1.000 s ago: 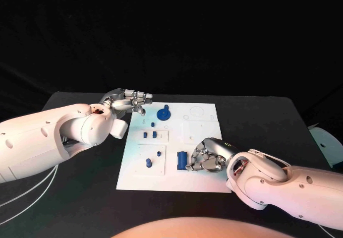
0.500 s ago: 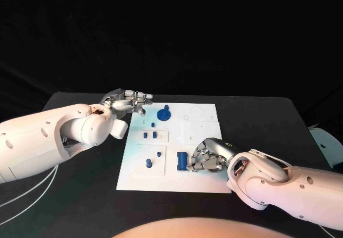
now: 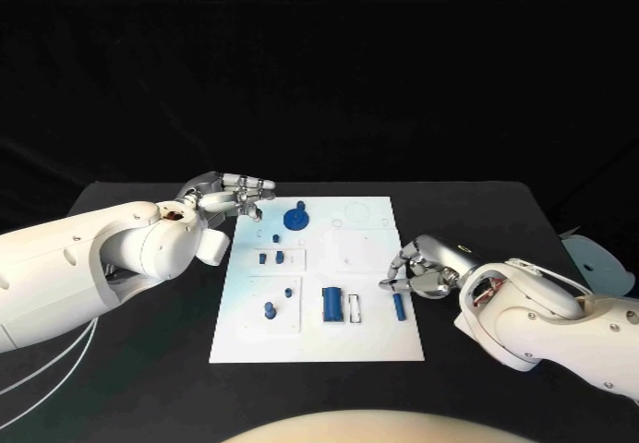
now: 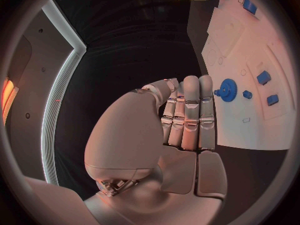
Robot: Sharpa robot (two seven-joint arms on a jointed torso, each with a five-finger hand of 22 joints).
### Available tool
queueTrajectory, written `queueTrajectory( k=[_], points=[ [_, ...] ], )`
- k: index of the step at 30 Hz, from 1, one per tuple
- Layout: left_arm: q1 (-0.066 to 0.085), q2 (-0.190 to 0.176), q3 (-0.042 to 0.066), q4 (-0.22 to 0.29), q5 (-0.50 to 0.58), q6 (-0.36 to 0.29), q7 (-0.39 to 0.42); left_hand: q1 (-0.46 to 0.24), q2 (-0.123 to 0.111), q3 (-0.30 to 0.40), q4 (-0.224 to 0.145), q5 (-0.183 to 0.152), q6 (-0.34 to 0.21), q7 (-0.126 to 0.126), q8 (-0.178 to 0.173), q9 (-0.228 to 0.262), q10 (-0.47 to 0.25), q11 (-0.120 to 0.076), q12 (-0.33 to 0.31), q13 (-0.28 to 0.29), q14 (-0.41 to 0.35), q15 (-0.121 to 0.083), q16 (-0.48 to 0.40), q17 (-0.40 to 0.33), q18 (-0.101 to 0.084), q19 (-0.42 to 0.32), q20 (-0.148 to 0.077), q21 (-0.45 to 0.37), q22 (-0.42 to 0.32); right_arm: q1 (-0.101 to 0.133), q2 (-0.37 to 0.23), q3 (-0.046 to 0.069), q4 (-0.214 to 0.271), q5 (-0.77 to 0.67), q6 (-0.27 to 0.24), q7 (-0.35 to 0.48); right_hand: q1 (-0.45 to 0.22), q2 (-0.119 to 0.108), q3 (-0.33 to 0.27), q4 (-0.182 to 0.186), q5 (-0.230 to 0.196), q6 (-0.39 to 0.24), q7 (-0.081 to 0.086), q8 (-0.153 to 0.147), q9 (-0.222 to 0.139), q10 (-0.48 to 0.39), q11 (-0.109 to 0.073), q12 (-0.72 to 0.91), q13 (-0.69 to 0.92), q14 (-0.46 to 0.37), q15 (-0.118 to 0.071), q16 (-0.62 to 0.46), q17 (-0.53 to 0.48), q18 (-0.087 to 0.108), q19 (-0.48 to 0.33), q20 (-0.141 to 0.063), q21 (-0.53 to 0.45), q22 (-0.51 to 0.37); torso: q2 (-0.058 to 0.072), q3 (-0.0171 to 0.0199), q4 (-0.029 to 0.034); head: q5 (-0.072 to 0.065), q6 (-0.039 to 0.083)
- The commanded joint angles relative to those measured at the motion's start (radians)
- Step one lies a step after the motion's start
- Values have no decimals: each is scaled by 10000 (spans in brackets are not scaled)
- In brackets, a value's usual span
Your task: Assemble the parts on the task board
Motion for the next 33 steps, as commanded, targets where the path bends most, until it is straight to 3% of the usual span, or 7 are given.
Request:
queueTrajectory(
  k=[1, 5, 9, 22, 33],
  points=[
    [7, 21, 1, 1, 9, 202, 78, 0, 66, -50, 10, -14, -33, 24, 35, -9, -84, -13, 60, 10, -41, -3, -27, -15, 125, -66, 12, -56, -11, 30, -306, -19, 30, -151, 319, -67, 225, 49, 4, 8, -31, -83, 46, -171, -104, 273, 81, -50, 1236, 927, 79, -30, 2102, -111, 399, 97, 80, 2067, -24, 28, -73, -98, 7],
    [5, 21, -7, -14, 9, 214, 81, 0, 66, -50, 10, -14, -33, 24, 35, -9, -84, -13, 60, 10, -41, -3, -27, -15, 125, -66, 12, -56, -11, -17, -589, -46, 43, -415, 418, -145, 284, 70, 4, 12, -11, -66, 64, -256, -164, 290, 101, -25, 1262, 934, 100, -17, 2134, -123, 418, 118, 149, 2084, -24, 52, -115, -131, 0],
    [4, 26, -13, -19, 9, 236, 83, 0, 66, -50, 10, -14, -33, 24, 35, -9, -84, -13, 60, 10, -41, -3, -27, -15, 125, -66, 12, -56, -11, -225, -639, -62, 95, -536, 461, -258, 297, 116, -7, 58, 64, 32, 60, -319, -225, 357, 102, 83, 1360, 958, 107, 29, 2241, -147, 461, 135, 293, 2119, -21, 61, -156, -98, -8],
    [2, 7, -20, -19, 9, 250, 73, 0, 66, -50, 10, -14, -33, 24, 35, -9, -84, -13, 60, 10, -41, -3, -27, -15, 125, -66, 12, -56, -11, -711, -271, -74, 29, -840, 549, -602, 256, 57, -129, 175, 230, 268, 28, -436, -346, 374, 80, 87, 1375, 960, 97, 35, 2251, -144, 464, 145, 300, 2120, -24, 45, -134, -83, -76],
    [3, -28, -20, 2, 9, 255, 61, 0, 66, -50, 10, -14, -33, 24, 35, -9, -84, -13, 60, 10, -41, -3, -27, -15, 125, -66, 12, -56, -11, -817, -46, -74, -148, -1224, 567, -829, 162, 22, -238, 264, 282, 458, -16, -463, -392, 374, 50, 72, 1372, 960, 78, 36, 2255, -145, 468, 138, 315, 2123, -20, 48, -132, -43, -117]
  ],
)
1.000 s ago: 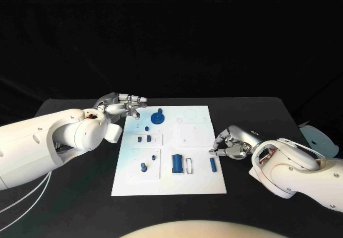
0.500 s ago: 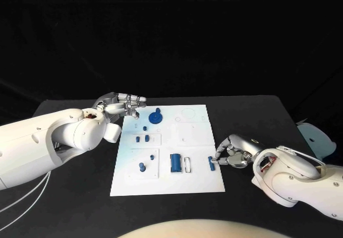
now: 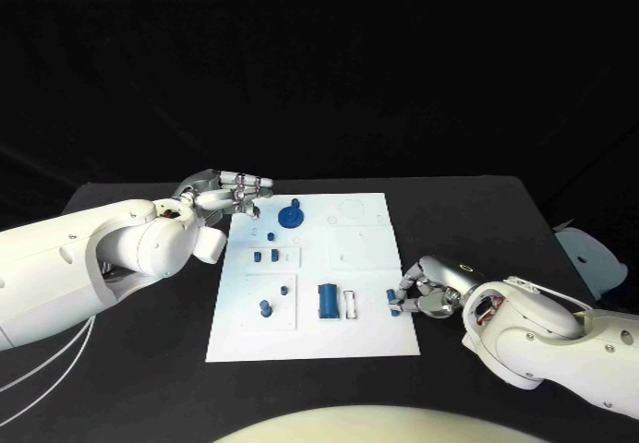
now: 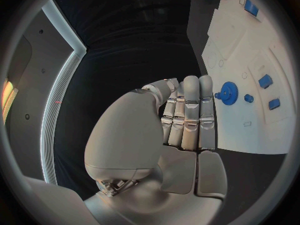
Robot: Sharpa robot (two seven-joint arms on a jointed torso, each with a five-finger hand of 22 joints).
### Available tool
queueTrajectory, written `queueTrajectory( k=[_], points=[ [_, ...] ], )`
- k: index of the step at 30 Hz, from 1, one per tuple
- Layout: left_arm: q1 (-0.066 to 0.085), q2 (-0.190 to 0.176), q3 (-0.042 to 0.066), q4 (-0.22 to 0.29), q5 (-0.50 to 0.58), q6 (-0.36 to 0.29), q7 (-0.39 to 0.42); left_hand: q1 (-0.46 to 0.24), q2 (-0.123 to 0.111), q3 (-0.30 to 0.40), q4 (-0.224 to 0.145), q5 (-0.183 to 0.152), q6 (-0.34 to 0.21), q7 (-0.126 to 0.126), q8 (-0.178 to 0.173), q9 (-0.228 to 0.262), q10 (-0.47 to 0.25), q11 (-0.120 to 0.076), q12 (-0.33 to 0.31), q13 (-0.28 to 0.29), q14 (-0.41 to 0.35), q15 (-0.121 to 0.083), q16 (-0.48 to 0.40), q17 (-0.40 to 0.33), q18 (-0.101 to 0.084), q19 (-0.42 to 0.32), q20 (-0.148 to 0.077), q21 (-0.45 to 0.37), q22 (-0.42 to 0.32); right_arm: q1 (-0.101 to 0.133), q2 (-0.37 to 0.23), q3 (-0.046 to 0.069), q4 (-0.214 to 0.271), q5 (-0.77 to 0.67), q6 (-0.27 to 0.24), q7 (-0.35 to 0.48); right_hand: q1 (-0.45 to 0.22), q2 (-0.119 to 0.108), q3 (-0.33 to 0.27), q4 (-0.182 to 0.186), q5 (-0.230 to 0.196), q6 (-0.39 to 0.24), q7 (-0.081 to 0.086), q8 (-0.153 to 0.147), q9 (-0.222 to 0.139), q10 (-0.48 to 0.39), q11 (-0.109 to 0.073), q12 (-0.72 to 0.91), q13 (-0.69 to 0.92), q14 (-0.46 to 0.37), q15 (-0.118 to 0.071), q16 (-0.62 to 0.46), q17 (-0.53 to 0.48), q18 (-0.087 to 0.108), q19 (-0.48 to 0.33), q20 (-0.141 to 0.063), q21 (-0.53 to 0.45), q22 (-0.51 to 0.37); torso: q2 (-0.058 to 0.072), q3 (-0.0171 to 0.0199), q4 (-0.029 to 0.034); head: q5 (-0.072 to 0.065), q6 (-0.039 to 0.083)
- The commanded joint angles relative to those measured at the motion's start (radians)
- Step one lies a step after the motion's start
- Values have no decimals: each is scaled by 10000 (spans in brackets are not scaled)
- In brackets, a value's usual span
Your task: Assemble the parts on the task board
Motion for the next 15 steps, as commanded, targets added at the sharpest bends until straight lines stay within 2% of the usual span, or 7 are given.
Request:
queueTrajectory(
  k=[1, 15],
  points=[
    [7, -4, 6, 31, 9, 163, 51, -1, 67, -50, 10, -14, -33, 24, 36, -11, -84, -13, 60, 13, -42, -3, -27, -11, 127, -66, 12, -57, -12, -21, 47, -1, -41, -473, 199, -240, -73, -76, -24, 45, 51, 99, -10, -55, -13, 439, -34, -19, 997, 995, 40, 37, 2260, -148, 468, 62, 58, 2129, 4, 3, -3, 19, -14],
    [8, -46, 6, 64, 9, 182, 14, -1, 67, -50, 10, -14, -33, 24, 36, -11, -84, -13, 60, 13, -42, -3, -27, -11, 127, -66, 12, -57, -12, -131, 505, -2, -279, -1281, 762, -509, -53, -202, -169, 23, -157, 331, -96, -15, -5, 436, -106, -48, 989, 992, -19, 32, 2251, -144, 463, 19, 46, 2125, -4, -1, -6, 63, -52]
  ],
)
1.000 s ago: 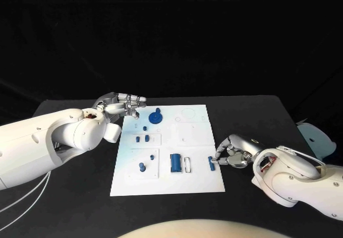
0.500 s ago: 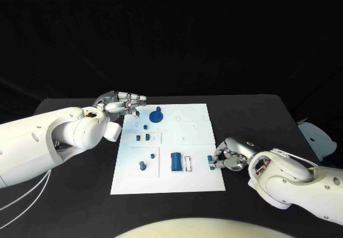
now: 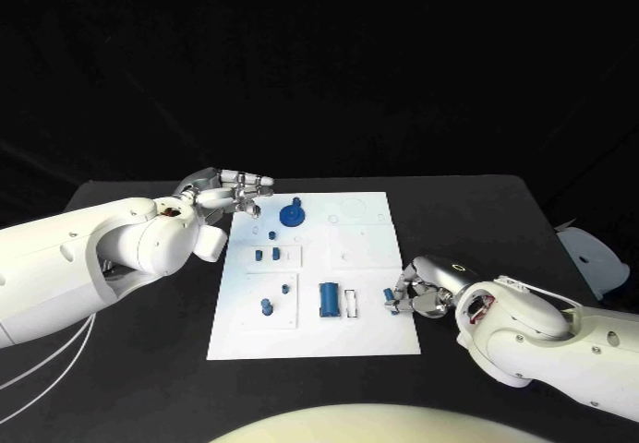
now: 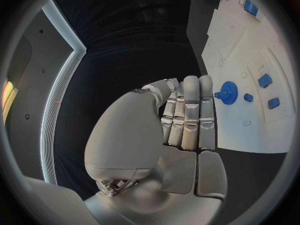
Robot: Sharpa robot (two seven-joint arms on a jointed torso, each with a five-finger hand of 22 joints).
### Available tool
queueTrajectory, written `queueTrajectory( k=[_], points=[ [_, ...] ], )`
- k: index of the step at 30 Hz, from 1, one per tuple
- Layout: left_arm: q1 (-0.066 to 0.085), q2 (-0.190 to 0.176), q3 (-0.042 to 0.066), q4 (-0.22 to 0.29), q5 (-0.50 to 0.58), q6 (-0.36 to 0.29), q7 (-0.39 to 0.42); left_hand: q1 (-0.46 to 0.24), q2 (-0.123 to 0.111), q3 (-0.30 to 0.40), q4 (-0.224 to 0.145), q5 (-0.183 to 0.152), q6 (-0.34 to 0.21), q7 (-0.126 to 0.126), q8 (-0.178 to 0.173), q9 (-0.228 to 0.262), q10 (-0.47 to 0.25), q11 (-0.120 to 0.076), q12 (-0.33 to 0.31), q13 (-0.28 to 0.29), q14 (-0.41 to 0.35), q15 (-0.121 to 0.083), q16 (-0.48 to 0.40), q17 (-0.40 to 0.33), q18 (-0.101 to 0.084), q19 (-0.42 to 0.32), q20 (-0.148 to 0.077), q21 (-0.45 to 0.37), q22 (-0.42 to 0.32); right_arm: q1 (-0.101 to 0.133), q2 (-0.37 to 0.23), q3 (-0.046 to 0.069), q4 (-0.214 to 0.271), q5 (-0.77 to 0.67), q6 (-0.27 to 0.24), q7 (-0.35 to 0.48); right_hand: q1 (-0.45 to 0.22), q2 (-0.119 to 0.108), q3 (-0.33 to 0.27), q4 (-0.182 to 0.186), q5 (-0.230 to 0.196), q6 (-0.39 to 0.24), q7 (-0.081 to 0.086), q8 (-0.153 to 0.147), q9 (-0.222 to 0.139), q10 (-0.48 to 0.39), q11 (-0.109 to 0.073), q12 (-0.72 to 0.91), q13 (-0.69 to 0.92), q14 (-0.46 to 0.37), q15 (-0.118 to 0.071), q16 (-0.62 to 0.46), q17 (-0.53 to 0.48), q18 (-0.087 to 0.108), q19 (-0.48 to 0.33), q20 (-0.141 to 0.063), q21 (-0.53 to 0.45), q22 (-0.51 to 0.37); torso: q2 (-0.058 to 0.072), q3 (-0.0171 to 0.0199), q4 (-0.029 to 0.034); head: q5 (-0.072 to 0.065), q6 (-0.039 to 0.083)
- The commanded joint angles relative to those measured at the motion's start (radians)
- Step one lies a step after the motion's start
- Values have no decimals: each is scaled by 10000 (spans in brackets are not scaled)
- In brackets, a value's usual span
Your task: Assemble the parts on the task board
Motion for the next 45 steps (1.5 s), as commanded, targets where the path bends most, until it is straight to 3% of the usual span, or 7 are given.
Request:
queueTrajectory(
  k=[1, 22, 25, 28, 35, 40, 45],
  points=[
    [7, 1, 6, 37, 9, 173, 21, -1, 67, -50, 10, -14, -33, 24, 37, -12, -84, -13, 60, 14, -42, -3, -27, -11, 127, -66, 12, -57, -12, -74, 115, -23, -67, -716, 553, -229, 61, -119, -62, -13, -71, 95, -3, -25, -27, 380, -53, -52, 996, 992, -22, 31, 2249, -144, 463, 16, 0, 2127, -5, -1, 7, 6, -13],
    [9, -28, 6, 71, 9, 184, -33, -1, 67, -50, 10, -14, -33, 24, 37, -12, -84, -13, 60, 14, -42, -3, -27, -11, 127, -66, 12, -57, -12, -124, 471, -23, -308, -2028, 1515, -358, 649, -340, 4, -297, -205, 97, -16, -67, -19, 327, -73, -148, 947, 975, -48, 0, 2184, -121, 414, -17, -142, 2092, -17, -5, -6, 37, -65],
    [10, -26, 6, 72, 9, 189, -41, -8, 71, -54, 13, -14, -32, 21, 45, -14, -89, -15, 76, 16, -43, -3, -25, -13, 128, -67, 14, -64, -16, -124, 505, -23, -308, -2207, 1630, -382, 1020, -310, 228, -459, 68, 92, -37, -97, -33, 315, -93, -164, 945, 977, -67, 2, 2190, -120, 412, -29, -143, 2092, -16, -7, -4, 35, -64],
    [10, -21, 6, 71, 9, 194, -48, -21, 80, -60, 17, -13, -31, 15, 59, -17, -98, -20, 104, 21, -45, -4, -22, -17, 130, -68, 16, -79, -24, -123, 515, -23, -288, -2325, 1659, -420, 1517, -209, 632, -650, 655, 108, -73, -135, -60, 310, -131, -163, 962, 979, -109, 5, 2199, -122, 417, -61, -124, 2098, -16, -6, -8, 31, -70],
    [10, -3, 6, 66, 9, 201, -61, -21, 80, -60, 17, -13, -31, 15, 59, -17, -98, -20, 104, 21, -45, -4, -22, -17, 130, -68, 16, -79, -24, -91, 479, -20, -135, -2341, 1335, -492, 1506, -300, 1301, -459, 1239, 147, -103, -180, -76, 340, -146, -137, 1007, 985, -118, 14, 2223, -135, 435, -84, -67, 2111, -14, -4, -2, 29, -63],
    [10, 6, 6, 63, 9, 207, -65, -12, 85, -56, 10, -11, -32, 13, 62, -19, -102, -23, 112, 22, -45, -6, -21, -19, 131, -68, 15, -82, -25, 14, 426, -16, 65, -1824, 468, -478, 1361, -625, 1950, -189, 2165, 160, -95, -166, -25, 379, -160, -100, 1056, 1004, -128, 50, 2305, -166, 489, -103, 111, 2154, -7, -3, -7, 18, -57],
    [10, 14, 6, 60, 9, 213, -66, -12, 85, -56, 10, -11, -32, 13, 62, -19, -102, -23, 112, 22, -45, -6, -21, -19, 131, -68, 15, -82, -25, 141, 413, -11, 253, -1121, -205, -444, 1264, -807, 2309, -68, 2340, 173, -103, -137, 23, 413, -169, -58, 1098, 1016, -132, 73, 2358, -182, 515, -106, 200, 2174, -4, -2, -6, 32, -40]
  ],
)
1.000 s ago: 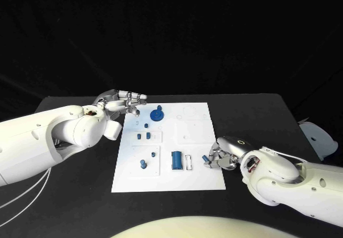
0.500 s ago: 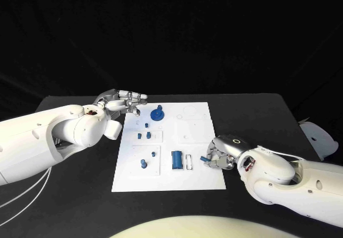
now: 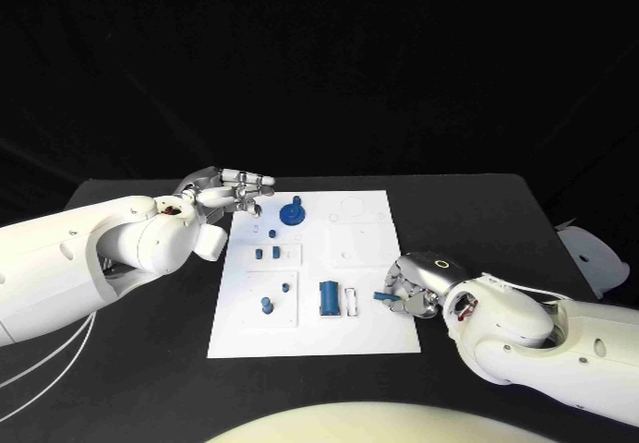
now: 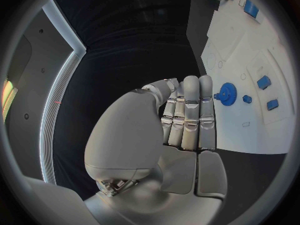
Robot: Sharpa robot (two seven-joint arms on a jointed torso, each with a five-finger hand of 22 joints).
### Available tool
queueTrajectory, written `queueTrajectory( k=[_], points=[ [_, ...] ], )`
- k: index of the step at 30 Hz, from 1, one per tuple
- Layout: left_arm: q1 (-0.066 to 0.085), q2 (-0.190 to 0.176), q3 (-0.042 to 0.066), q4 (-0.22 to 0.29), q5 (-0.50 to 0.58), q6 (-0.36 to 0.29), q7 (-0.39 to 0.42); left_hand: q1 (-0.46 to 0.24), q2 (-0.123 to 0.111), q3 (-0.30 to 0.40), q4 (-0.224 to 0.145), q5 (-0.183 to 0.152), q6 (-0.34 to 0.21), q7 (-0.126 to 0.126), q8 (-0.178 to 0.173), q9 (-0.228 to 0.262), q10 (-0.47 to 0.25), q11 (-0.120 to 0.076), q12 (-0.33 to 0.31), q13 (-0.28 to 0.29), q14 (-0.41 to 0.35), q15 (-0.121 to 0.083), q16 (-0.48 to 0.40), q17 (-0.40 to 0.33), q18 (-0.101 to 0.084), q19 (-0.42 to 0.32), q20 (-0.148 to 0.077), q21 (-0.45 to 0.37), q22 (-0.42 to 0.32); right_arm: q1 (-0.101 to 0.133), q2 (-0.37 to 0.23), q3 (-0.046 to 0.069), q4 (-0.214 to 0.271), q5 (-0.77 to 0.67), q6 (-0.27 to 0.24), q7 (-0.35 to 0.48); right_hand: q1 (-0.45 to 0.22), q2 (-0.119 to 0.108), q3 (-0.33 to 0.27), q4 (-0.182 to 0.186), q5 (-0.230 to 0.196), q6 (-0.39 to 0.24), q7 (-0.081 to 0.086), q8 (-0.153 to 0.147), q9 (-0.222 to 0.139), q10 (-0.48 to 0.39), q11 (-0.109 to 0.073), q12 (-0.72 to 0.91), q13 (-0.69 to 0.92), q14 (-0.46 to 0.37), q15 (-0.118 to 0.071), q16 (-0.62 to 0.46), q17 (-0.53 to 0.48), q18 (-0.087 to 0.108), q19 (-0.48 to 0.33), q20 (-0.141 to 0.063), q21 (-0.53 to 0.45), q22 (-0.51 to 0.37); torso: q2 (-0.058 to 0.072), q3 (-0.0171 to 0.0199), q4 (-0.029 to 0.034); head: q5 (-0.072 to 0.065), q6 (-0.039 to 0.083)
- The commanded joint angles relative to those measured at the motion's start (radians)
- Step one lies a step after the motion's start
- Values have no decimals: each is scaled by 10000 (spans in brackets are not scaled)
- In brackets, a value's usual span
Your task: Assemble the parts on the task board
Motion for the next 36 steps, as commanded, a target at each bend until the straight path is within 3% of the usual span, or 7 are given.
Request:
queueTrajectory(
  k=[1, 8, 13, 22, 25, 27, 36],
  points=[
    [8, 26, 7, 21, 9, 170, 26, -12, 85, -56, 10, -11, -32, 13, 65, -11, -66, 13, 32, 12, -45, -6, -21, -11, 132, -68, 15, -39, -9, 73, 11, 7, 151, 895, -856, -139, -7, -3, 177, 43, 65, 93, -47, 108, 132, 377, -43, 74, 1297, 944, -58, 38, 2366, -186, 483, -69, 64, 2175, 3, 1, -1, 19, 14],
    [8, 30, 7, 22, 9, 178, 30, -12, 85, -56, 10, -11, -32, 13, 65, -11, -66, 13, 32, 12, -45, -6, -21, -11, 132, -68, 15, -39, -9, 129, 147, 13, 316, 2032, -1485, -74, -155, -107, 373, 110, 89, 104, -50, 130, 165, 409, -45, 127, 1344, 951, -59, 52, 2399, -198, 504, -71, 135, 2191, 5, 8, -5, 18, 12],
    [8, 32, 7, 23, 9, 186, 31, -12, 85, -56, 10, -11, -32, 13, 65, -11, -66, 13, 32, 12, -45, -6, -21, -11, 132, -68, 15, -39, -9, 136, 262, 17, 325, 2677, -1531, -38, -277, -157, 479, 129, 115, 106, -49, 140, 184, 420, -44, 143, 1359, 955, -59, 61, 2419, -199, 507, -71, 144, 2193, 8, 6, 5, 24, -2],
    [7, 57, 7, 24, 9, 199, 32, 2, 89, -51, -3, -10, -32, 11, 71, -13, -71, 11, 45, 13, -46, -10, -20, -13, 134, -66, 13, -42, -10, 133, 725, 18, 79, 3938, -1250, -9, -1228, -227, 792, 151, 44, 138, -49, 174, 247, 455, -38, 187, 1409, 959, -51, 69, 2436, -195, 500, -57, 124, 2186, 7, 5, 6, 19, -8],
    [7, 58, 7, 28, 9, 198, 28, 2, 89, -51, -3, -10, -32, 11, 71, -13, -71, 11, 45, 13, -46, -10, -20, -13, 134, -66, 13, -42, -10, 130, 832, 16, -20, 4215, -891, -47, -1745, -243, 715, 135, 612, 157, -41, 186, 267, 457, -25, 180, 1410, 957, -38, 65, 2428, -187, 486, -54, 82, 2175, 8, -2, 4, 30, -22],
    [7, 55, 7, 29, 9, 202, 19, 2, 89, -51, -3, -10, -32, 11, 71, -13, -71, 11, 45, 13, -46, -10, -20, -13, 134, -66, 13, -42, -10, 122, 887, 15, -65, 4328, -712, -59, -1799, -238, 704, 132, 677, 164, -46, 192, 274, 457, -29, 176, 1408, 955, -41, 60, 2416, -182, 478, -54, 58, 2169, 9, -2, 3, 41, -25],
    [8, 55, 7, 35, -27, 313, -58, 2, 89, -51, -3, -10, -32, 11, 71, -13, -71, 11, 45, 13, -46, -10, -20, -13, 134, -66, 13, -42, -10, 98, 1059, 13, -225, 4501, -470, -81, -2214, -153, 564, 149, 376, 216, -56, 223, 306, 481, -35, 204, 1434, 959, -45, 69, 2437, -184, 482, -55, 75, 2172, 2, 2, -10, 74, -59]
  ],
)
